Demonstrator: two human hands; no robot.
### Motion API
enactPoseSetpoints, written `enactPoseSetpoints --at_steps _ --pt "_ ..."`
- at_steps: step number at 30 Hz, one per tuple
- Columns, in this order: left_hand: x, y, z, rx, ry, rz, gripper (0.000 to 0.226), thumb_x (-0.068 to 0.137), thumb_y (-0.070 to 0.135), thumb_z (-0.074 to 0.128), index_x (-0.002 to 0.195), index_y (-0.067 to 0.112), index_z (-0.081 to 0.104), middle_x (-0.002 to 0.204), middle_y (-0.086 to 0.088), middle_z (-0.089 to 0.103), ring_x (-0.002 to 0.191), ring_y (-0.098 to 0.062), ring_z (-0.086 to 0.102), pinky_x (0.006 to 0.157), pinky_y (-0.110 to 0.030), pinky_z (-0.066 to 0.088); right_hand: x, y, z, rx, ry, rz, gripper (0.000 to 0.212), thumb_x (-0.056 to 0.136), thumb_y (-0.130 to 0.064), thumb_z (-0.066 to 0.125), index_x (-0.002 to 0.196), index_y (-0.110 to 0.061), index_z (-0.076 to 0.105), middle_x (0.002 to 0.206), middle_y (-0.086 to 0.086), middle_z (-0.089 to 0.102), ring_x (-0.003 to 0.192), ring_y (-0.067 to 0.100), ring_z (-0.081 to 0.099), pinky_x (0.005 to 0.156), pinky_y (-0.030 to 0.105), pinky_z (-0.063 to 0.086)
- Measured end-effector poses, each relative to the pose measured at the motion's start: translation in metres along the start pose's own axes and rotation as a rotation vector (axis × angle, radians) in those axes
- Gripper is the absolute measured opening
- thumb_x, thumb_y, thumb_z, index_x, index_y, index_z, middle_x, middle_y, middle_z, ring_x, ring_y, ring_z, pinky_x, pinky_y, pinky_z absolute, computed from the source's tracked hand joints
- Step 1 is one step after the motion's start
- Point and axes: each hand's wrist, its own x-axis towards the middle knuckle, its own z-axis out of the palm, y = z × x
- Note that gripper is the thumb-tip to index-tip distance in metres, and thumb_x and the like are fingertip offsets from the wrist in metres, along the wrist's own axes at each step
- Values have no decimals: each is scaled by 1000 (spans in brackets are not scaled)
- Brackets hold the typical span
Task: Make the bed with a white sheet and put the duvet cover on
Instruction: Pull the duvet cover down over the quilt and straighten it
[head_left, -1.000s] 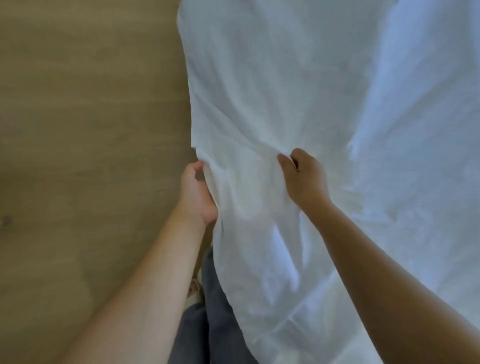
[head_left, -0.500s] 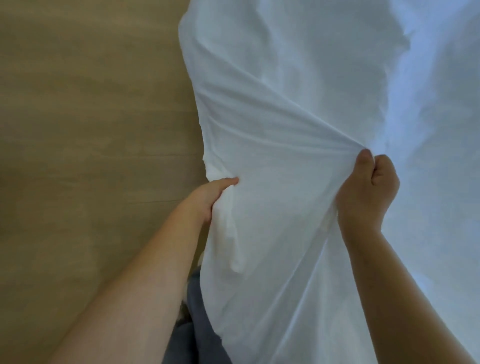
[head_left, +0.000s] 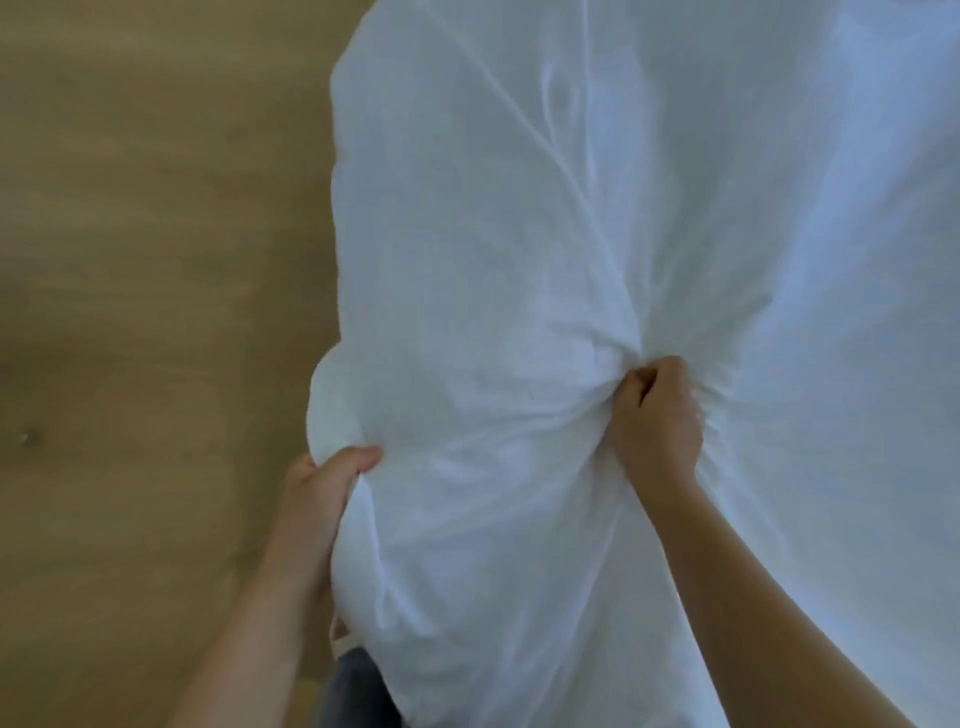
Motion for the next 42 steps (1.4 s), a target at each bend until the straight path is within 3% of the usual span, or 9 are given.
enactPoseSetpoints --at_steps 7,12,15,21,26,31,34,37,42 --pt "39 22 41 296 -66 175 19 77 -2 59 70 14 66 61 8 66 52 4 59 47 -12 46 -24 -69 40 13 -197 -324 79 76 -53 63 136 -9 36 130 11 41 119 28 35 100 35 28" --pt "54 29 45 -401 -336 -216 36 59 19 66 93 7 68 83 -10 73 71 -22 71 55 -27 56 -7 -78 59 -142 -346 -289 17 98 -30 41 95 -13 39 108 14 57 99 36 53 73 37 35" --pt "85 43 60 -482 -439 -324 54 73 46 59 115 12 66 110 -11 70 99 -25 68 74 -32 57 1 -73 48 -5 -374 -309 24 98 -32 41 80 -19 33 70 0 55 65 24 51 55 30 27" --pt "126 87 107 -112 -393 -275 30 86 23 65 113 9 63 90 -7 72 75 -19 69 61 -25 55 1 -67 28 178 -340 -293 35 94 -34 47 64 -25 32 54 -24 50 51 -2 45 49 15 33" --pt "125 88 87 455 66 438 36 87 8 51 123 11 51 111 -4 62 95 -16 59 77 -17 46 16 -80 15 255 -299 -302 36 91 -27 58 60 -22 39 46 -11 42 49 2 41 48 15 32" --pt "118 85 74 718 157 416 28 93 17 47 118 6 42 105 -8 58 90 -26 56 68 -30 36 14 -116 21 212 -362 -461 23 91 -32 57 73 -26 45 64 -14 51 60 6 46 60 23 39" --pt "111 94 88 591 109 453 31 90 13 49 121 12 49 109 -3 59 98 -21 55 72 -24 36 34 -124 28 113 -252 -370 54 82 -45 65 122 -14 47 120 5 46 112 25 42 94 31 31" --pt "101 101 87 149 -3 351 24 88 4 49 106 16 60 94 4 70 87 -12 66 68 -20 49 39 -126 42 -47 -373 -309 86 77 -55 65 143 -16 26 140 9 30 129 28 27 102 40 27" --pt "95 93 87 -529 -416 -86 33 83 20 44 89 8 74 90 -11 72 81 -22 70 68 -28 57 42 -122 58 -33 -368 -412 29 95 -22 49 119 -6 48 117 13 55 110 33 50 80 29 30"
